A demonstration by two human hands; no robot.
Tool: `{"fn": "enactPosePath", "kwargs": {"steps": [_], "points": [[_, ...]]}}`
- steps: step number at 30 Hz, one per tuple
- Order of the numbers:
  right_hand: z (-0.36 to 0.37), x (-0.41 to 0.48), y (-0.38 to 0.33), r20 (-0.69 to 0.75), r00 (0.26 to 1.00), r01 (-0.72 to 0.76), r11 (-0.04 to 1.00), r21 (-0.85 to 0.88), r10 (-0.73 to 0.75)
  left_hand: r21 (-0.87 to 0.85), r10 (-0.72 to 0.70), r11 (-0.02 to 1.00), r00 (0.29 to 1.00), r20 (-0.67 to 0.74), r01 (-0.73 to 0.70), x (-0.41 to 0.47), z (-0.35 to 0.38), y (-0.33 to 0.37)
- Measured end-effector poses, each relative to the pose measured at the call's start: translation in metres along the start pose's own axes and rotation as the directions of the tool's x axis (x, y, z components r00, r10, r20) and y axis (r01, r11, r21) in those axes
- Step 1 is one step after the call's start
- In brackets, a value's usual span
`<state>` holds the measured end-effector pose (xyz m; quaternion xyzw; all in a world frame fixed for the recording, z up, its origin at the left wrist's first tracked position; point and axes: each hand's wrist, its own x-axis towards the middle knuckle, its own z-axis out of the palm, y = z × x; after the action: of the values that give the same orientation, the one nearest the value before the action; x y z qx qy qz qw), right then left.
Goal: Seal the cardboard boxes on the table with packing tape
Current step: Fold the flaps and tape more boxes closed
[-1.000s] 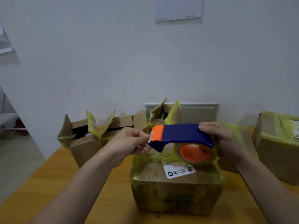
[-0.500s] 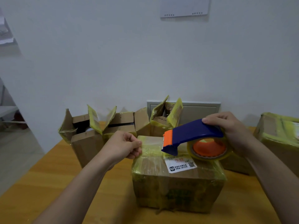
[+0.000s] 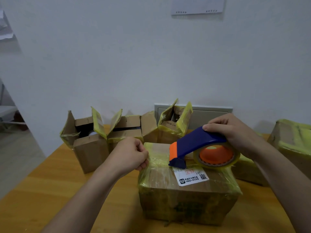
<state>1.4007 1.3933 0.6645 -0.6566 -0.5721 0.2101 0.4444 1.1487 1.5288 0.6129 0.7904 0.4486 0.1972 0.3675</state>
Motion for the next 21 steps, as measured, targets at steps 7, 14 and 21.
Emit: {"fn": "enactPosePath", "kwargs": {"steps": [7, 14, 21], "points": [[-0.001, 0.003, 0.003, 0.016, 0.999, -0.036, 0.999, -0.012, 0.036, 0.38, -0.024, 0.925, 0.999, 0.042, 0.006, -0.004, -0.014, 0.0], [0.001, 0.006, 0.003, 0.006, 0.998, -0.061, 0.998, 0.019, 0.061, 0.363, 0.325, 0.875, 0.944, 0.051, -0.321, 0.013, -0.004, -0.009], [0.005, 0.001, -0.001, -0.011, 0.996, -0.091, 0.995, 0.031, 0.091, -0.074, 0.235, 0.971, 0.968, 0.089, -0.229, 0.028, 0.043, -0.01]]}}
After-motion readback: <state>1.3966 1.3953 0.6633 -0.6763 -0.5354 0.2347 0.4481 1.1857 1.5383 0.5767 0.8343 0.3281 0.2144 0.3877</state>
